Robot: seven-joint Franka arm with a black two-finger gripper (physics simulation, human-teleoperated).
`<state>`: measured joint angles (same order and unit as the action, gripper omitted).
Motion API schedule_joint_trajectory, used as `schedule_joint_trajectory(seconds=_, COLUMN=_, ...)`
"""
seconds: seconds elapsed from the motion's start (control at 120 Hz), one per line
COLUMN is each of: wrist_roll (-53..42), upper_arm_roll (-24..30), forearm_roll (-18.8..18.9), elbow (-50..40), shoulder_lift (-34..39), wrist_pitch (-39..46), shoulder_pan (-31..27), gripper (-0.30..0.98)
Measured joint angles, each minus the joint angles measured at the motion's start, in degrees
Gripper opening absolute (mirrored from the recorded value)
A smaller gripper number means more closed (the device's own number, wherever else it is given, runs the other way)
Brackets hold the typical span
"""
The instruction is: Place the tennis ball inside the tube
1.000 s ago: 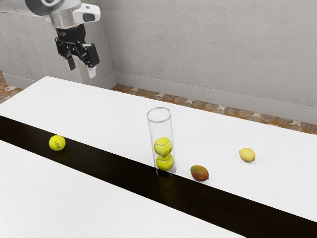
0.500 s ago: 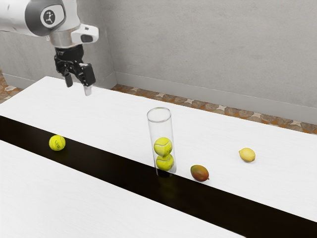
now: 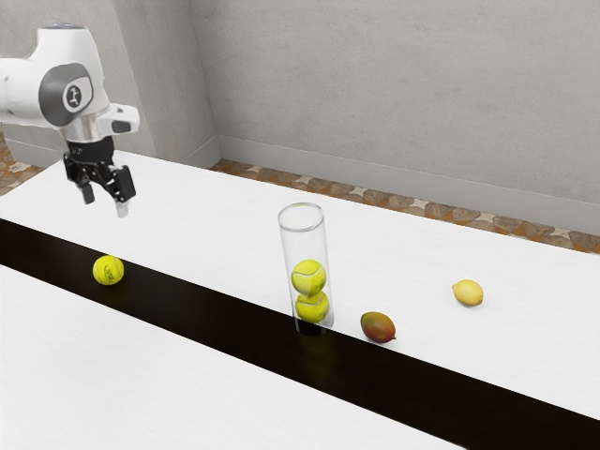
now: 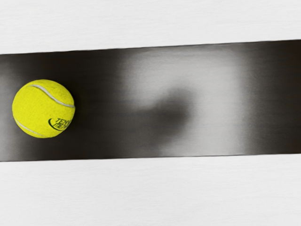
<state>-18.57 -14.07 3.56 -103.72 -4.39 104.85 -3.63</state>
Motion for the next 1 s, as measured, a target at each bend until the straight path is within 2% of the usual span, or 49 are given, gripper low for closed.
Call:
schedule_joint_trajectory(seconds=0.267, wrist_roll=-7.1, upper_arm_roll=0.1, forearm_roll=-2.6, elbow=0.0, shoulder_lift=-8.3, wrist_pitch=7.2, shoulder_pan=-6.6, gripper=0.69)
schedule_joint_trajectory(seconds=0.5, wrist_roll=-14.9, upper_arm_roll=0.1, forearm_roll=-7.0, elbow=2.3, shoulder_lift=-16.9, wrist_pitch=14.2, shoulder_pan=-10.8, gripper=0.69)
schedule_joint_trajectory(seconds=1.0, wrist_roll=-27.1, upper_arm_roll=0.4, forearm_roll=-9.0, elbow=3.6, shoulder_lift=-26.6, wrist_pitch=24.8, shoulder_pan=-13.2, gripper=0.69)
